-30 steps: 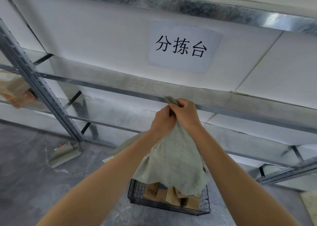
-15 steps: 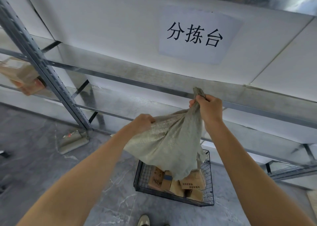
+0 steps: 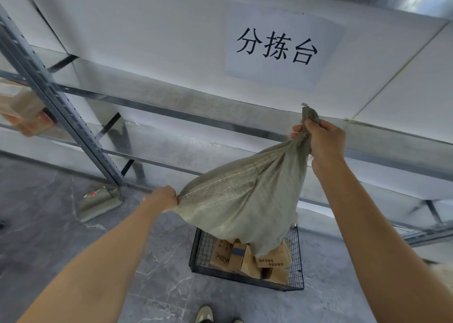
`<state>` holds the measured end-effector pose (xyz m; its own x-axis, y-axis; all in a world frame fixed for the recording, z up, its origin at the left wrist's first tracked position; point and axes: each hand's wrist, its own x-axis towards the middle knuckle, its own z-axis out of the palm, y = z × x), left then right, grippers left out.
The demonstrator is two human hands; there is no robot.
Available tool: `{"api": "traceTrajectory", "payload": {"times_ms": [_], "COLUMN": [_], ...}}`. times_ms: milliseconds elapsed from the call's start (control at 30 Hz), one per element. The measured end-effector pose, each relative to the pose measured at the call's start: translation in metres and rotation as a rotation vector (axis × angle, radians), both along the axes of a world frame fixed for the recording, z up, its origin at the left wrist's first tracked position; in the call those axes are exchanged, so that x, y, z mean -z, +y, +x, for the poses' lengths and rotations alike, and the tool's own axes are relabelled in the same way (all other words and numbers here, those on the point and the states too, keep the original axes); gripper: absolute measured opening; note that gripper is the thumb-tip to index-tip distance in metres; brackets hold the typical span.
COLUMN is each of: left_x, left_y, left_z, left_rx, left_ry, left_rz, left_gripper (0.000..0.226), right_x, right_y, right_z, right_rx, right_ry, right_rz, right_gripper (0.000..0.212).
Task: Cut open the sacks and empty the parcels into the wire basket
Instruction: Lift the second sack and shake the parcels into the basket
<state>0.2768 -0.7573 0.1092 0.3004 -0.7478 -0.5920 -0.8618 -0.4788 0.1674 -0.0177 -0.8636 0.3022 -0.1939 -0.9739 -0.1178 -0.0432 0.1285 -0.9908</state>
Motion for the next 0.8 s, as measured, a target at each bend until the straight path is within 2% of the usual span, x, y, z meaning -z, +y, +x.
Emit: {"api": "traceTrajectory", "payload": {"times_ms": [100,200,433,500,567,600,667,733,800], "left_x": [-0.011,-0.046,-0.150,-0.152,-0.139,-0.133,-0.137,-0.149,-0.165], "left_y": [-0.011,-0.036,-0.092,-0.098,-0.096,-0.093,-0.096,-0.098,-0.101], "left_z": [-0.012,-0.024,-0.071,-0.084,-0.092,-0.093,-0.092,-0.092,-0.093], "left_rx": [-0.041,-0.153,-0.179,-0.141,0.025,0.056,0.022,-0.014,-0.044], "left_ry": [0.091,0.205,0.342,0.302,0.114,0.055,0.051,0.053,0.091], "left_rz": [-0.114,-0.359,-0.853,-0.830,-0.621,-0.569,-0.646,-0.725,-0.766], "left_gripper": [0.015,0.009,0.013,0.011,0.009,0.008,0.010,0.010,0.010], "right_x": [-0.004,-0.015,-0.067,-0.055,-0.019,-0.001,0.018,0.014,0.007], "right_y": [-0.005,-0.011,-0.030,-0.030,-0.026,-0.023,-0.024,-0.024,-0.028], "right_z": [-0.020,-0.047,-0.124,-0.137,-0.145,-0.151,-0.162,-0.167,-0.170], "right_rx": [0.065,0.111,0.284,0.275,0.085,0.020,0.071,0.181,0.199], "right_ry": [-0.048,-0.055,-0.038,0.104,0.467,0.579,0.572,0.549,0.555], "right_rz": [-0.003,-0.051,-0.252,-0.267,-0.106,-0.038,-0.027,-0.056,-0.087], "right_gripper": [0.016,0.017,0.018,0.021,0.023,0.026,0.026,0.025,0.025]}}
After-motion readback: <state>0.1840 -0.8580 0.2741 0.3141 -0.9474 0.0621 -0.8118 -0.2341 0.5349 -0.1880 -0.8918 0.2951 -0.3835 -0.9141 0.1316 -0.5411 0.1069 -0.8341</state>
